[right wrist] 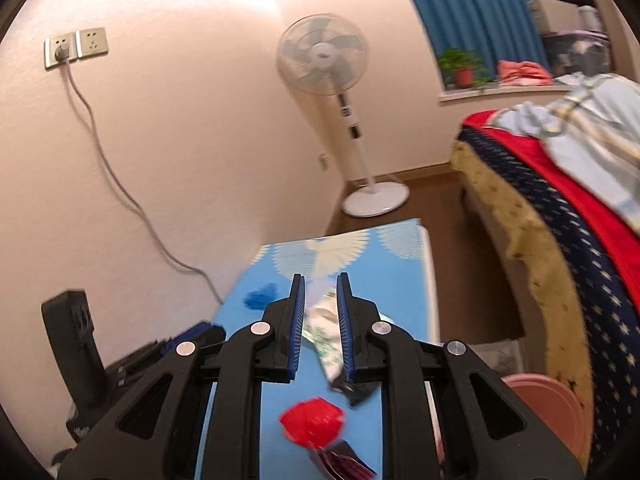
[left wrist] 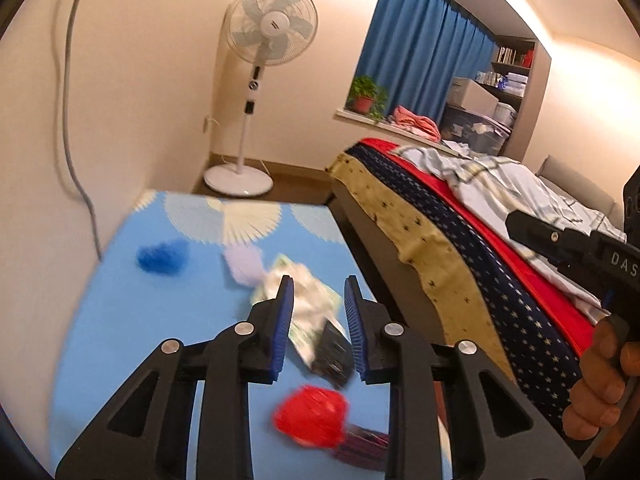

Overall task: Collect trash
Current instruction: 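Move both tools back over the table toward the remaining trash, then grasp the blue plastic bag with the left tool while the right tool grasps the white bubble-foam net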

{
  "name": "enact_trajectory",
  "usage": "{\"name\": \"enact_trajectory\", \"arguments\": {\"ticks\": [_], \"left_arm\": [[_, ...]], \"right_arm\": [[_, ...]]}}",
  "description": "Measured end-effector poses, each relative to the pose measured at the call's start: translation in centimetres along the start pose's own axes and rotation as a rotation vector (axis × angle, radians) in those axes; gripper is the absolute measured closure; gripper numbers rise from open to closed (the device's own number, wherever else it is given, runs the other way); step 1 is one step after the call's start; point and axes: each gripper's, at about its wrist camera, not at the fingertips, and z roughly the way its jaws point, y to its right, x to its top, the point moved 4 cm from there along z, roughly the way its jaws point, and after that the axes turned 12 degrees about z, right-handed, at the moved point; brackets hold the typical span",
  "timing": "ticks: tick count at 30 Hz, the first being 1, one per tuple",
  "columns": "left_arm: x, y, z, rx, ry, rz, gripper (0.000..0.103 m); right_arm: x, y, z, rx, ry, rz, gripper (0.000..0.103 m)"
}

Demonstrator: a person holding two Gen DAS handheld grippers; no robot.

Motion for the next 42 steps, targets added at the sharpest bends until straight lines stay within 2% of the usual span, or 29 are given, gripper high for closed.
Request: {"name": "enact_trajectory", "arguments": {"ticks": [7,11,15,19,25,35,37,39,42], "left_arm": [[2.9,-5.8,3.0,0.06,0.012,0.07,0.077],[2.0,-10.2,5.9,0.089,-0.002,0.004,0.077],[0.4,-13.1,8.9,0.124,-0.038,-0.019,0.077],[-1.2,-15.9,11.0,0.14,-0.068,-0.068,0.077],[-2.4,-18.5,12.8,0.168,-0.09,-0.096,0.077],[-3.2,-20.5,16.5,0.181,-0.133,-0.133,0.077],[-3.4,-20.7,17.4,0.182,-0.149,-0.138,0.075],[-3.7,-20.8,18.3,0.185,-0.168,-0.146,0.06],[-4.2,-20.9,19.3,0.198,-0.199,-0.142,0.054]], "right_arm": [[0.9,-3.4,6.7,0.017,-0.066,-0.061,0.086],[-0.5,-4.2,11.6,0.009,-0.126,-0.075,0.086],[-2.3,-4.2,17.1,-0.014,-0.198,-0.039,0.086],[-3.8,-4.4,21.0,-0.047,-0.231,-0.028,0.086],[-5.3,-4.7,26.6,-0.115,-0.258,-0.072,0.084],[-7.7,-2.3,32.8,-0.275,-0.356,-0.055,0.084],[-8.2,-2.2,33.7,-0.299,-0.372,-0.07,0.073],[-8.4,-2.0,34.4,-0.323,-0.384,-0.085,0.065],[-8.9,-1.8,35.2,-0.348,-0.403,-0.089,0.064]]}}
